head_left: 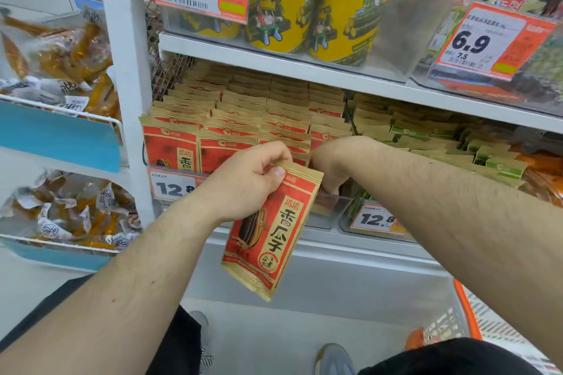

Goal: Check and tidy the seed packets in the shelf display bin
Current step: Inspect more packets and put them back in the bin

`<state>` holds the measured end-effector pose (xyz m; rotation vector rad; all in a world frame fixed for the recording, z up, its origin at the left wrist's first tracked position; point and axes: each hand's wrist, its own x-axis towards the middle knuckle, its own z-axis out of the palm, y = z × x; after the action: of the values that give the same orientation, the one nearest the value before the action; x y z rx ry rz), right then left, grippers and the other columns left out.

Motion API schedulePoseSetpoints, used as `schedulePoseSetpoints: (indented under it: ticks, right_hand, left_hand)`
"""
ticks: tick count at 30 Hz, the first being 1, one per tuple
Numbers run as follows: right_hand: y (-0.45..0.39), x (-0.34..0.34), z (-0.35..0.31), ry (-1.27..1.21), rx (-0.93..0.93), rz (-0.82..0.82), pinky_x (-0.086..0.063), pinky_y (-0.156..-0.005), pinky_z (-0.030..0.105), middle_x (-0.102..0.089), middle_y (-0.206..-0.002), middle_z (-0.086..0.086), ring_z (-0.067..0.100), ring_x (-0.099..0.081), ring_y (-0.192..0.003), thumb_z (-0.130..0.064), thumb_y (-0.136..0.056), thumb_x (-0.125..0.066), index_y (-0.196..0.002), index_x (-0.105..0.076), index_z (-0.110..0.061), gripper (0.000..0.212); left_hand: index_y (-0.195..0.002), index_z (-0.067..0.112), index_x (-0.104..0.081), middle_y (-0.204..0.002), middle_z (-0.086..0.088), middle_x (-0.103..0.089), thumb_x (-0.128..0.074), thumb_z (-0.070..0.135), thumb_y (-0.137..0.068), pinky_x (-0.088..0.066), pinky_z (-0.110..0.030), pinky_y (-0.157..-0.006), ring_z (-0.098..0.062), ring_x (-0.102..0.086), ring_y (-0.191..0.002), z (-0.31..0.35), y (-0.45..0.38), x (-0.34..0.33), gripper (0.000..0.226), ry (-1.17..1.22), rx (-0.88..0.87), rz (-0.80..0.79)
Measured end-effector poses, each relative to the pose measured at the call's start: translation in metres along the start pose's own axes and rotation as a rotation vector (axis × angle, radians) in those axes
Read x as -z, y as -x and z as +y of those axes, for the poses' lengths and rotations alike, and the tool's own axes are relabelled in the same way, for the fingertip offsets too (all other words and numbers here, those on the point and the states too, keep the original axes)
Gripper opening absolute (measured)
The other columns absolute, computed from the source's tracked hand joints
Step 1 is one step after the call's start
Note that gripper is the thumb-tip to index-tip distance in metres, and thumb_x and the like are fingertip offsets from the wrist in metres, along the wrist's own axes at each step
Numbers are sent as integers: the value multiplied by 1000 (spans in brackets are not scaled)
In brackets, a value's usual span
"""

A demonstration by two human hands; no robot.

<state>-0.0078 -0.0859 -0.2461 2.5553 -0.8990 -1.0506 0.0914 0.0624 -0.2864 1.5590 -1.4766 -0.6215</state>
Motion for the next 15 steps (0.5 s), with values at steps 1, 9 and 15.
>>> schedulePoseSetpoints:
  ticks: [1, 9, 15]
  right_hand:
    - [0, -2, 1, -22, 7, 5, -48, -90, 37, -59, -128, 5, 27, -55, -115, -15, -82, -73, -136, -51, -17, 59]
    - [51, -19, 22, -630, -146, 771, -46, -71, 23, -66, -86, -7, 12, -58, -78, -4, -84, -56, -89, -71, -23, 25]
    - [104, -68, -25, -1677, 15, 799, -53, -56, 30, -71, -79, 6, 13, -67, -65, -29, -73, -82, -86, -68, -18, 22]
  left_hand:
    - [-80, 33, -54, -74, 11, -62, -48, 12, -99, -51, -39, -72, -9, -60, -71, 0, 0, 0, 29, 11, 15, -2]
    - [-82, 37, -57, -84, 11, -62, -51, 14, -98, -49, -34, -72, -10, -60, -78, 9, 0, -10, 29, -5, -22, 76]
    - [-87, 34, -59, -89, 8, -62, -51, 21, -93, -52, -41, -74, -15, -61, -84, 27, 5, -32, 17, 7, -86, 135]
